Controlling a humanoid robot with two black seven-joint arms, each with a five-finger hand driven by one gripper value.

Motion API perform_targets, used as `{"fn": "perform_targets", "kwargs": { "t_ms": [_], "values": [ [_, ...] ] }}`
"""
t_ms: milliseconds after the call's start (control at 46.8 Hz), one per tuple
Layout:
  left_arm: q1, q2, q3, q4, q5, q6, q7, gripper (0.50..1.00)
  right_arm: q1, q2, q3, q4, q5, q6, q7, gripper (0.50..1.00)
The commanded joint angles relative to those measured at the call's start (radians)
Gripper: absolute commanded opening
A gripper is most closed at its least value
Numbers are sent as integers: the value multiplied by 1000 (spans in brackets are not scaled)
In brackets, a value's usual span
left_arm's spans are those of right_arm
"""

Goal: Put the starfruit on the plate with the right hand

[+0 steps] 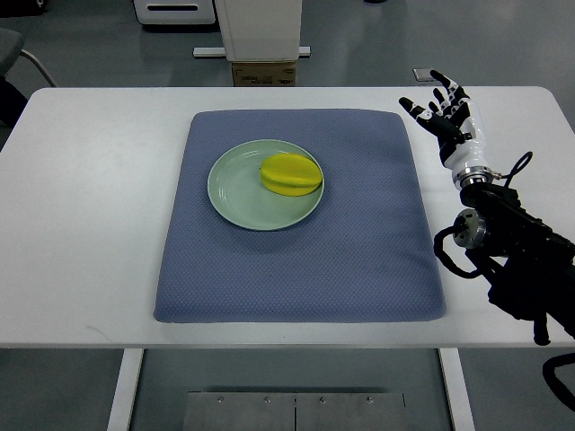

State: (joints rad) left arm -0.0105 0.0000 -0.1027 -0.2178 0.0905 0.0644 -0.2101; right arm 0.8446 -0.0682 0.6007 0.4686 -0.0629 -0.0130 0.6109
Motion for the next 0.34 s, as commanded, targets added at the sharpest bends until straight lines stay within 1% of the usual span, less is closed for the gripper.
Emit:
{"fn": "perform_targets", "kwargs": {
  "t_ms": [0,64,86,128,321],
  "values": [
    [0,0,0,0,0,0,0,1000,-24,-18,20,2,32,70,0,1000],
    [0,0,0,0,0,0,0,1000,-39,-28,21,7,37,143,0,1000],
    [0,0,0,0,0,0,0,1000,-42,-33,21,7,37,157,0,1000],
    [0,0,0,0,0,0,0,1000,-45,-36,22,4,37,168,0,1000],
    [0,0,0,0,0,0,0,1000,-67,-31,22,1,37,165,0,1000]
  ]
}}
